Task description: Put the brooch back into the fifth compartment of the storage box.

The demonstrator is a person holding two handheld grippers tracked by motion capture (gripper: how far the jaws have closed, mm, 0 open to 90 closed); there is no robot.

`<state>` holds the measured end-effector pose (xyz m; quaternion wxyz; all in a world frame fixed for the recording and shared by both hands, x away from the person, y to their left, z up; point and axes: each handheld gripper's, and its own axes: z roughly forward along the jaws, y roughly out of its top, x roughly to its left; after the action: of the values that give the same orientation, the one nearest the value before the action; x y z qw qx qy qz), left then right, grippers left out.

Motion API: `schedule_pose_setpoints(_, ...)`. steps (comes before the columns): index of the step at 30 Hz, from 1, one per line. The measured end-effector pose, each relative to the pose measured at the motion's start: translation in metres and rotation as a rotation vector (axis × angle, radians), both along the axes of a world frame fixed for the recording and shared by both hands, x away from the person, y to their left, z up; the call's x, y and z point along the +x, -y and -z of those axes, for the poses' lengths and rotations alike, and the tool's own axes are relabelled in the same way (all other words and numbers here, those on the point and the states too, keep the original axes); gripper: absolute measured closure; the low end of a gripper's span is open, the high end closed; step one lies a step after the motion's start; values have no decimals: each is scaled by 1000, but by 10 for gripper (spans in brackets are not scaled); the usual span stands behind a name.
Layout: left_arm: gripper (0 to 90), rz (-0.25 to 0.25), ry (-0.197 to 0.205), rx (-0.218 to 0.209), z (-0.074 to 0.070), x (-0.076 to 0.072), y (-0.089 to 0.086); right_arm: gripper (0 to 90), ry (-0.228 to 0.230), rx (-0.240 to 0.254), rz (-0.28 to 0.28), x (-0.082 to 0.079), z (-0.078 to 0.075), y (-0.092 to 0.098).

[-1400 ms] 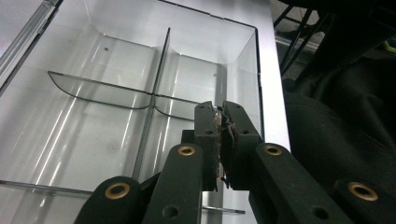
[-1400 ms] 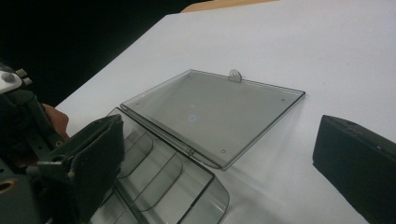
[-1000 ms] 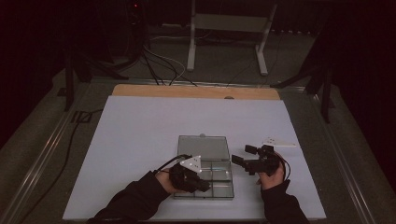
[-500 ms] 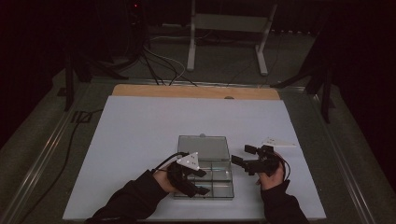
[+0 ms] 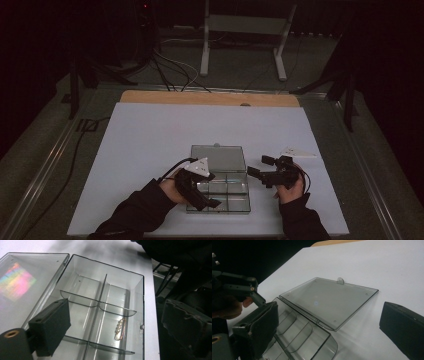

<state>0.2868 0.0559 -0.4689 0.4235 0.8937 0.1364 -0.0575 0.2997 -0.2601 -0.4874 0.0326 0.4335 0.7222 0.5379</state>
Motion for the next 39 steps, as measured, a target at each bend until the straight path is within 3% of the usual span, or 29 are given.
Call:
schedule_pose_setpoints(4,18,-41,-2,9,-2,4,-4,21,-2,2,-2,0,0,-1)
schedule_pose_setpoints(10,17,-63,-15,-20,-7,8,-8,21,-3,4,-4,-1,-1,-1)
schedule_pose_setpoints(21,18,-117,-5,-48,-10,19,-19,21,0,1,-5,0,0,-1)
schedule_pose_setpoints(25,18,-133,5,-39,-12,24,-25,21,-1,1,-5,-1,0,0)
schedule_pose_setpoints(39,18,-246,-14,-37,-8,43,-41,21,2,-3,-4,-1,-1,-1)
